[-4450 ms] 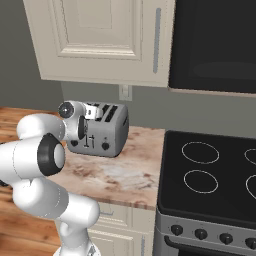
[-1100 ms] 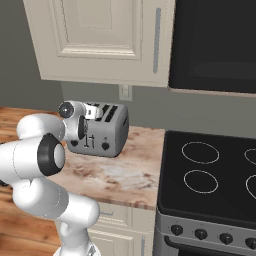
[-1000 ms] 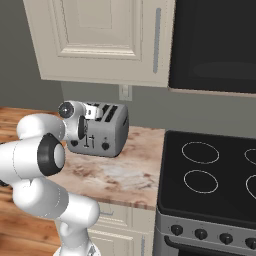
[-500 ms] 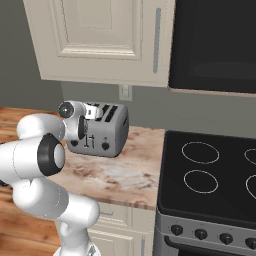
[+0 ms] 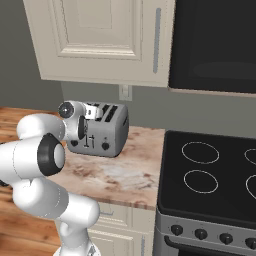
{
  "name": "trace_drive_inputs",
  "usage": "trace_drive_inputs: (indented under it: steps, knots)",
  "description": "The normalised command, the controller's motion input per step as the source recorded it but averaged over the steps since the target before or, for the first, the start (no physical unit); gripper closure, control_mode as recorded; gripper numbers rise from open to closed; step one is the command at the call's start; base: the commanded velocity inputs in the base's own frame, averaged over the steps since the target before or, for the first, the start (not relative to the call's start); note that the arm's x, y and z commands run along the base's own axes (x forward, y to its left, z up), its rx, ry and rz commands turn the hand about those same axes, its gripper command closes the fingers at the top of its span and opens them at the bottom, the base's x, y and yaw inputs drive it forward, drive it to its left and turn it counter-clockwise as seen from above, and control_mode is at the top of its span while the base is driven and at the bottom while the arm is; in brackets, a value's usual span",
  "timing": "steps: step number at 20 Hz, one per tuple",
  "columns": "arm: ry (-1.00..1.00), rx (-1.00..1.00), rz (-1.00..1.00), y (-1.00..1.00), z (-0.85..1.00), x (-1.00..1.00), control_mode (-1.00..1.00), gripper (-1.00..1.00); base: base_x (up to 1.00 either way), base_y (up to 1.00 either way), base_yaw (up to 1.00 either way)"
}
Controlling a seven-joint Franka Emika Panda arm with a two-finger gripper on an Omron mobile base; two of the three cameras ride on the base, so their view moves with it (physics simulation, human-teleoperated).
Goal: Start the toaster. Once the lever pops up, take the bread to the plate on the dining counter.
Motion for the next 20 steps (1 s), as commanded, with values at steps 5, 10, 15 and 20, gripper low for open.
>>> trace_drive_inputs:
  steps: [5,10,15,20]
  knots:
    - [0.0,0.0,0.0,0.0,0.0,0.0,-1.0,-1.0,0.0,0.0,0.0]
    - [0.0,0.0,0.0,0.0,0.0,0.0,-1.0,-1.0,0.0,0.0,0.0]
    - [0.0,0.0,0.0,0.0,0.0,0.0,-1.0,-1.0,0.0,0.0,0.0]
    - [0.0,0.0,0.0,0.0,0.0,0.0,-1.0,-1.0,0.0,0.0,0.0]
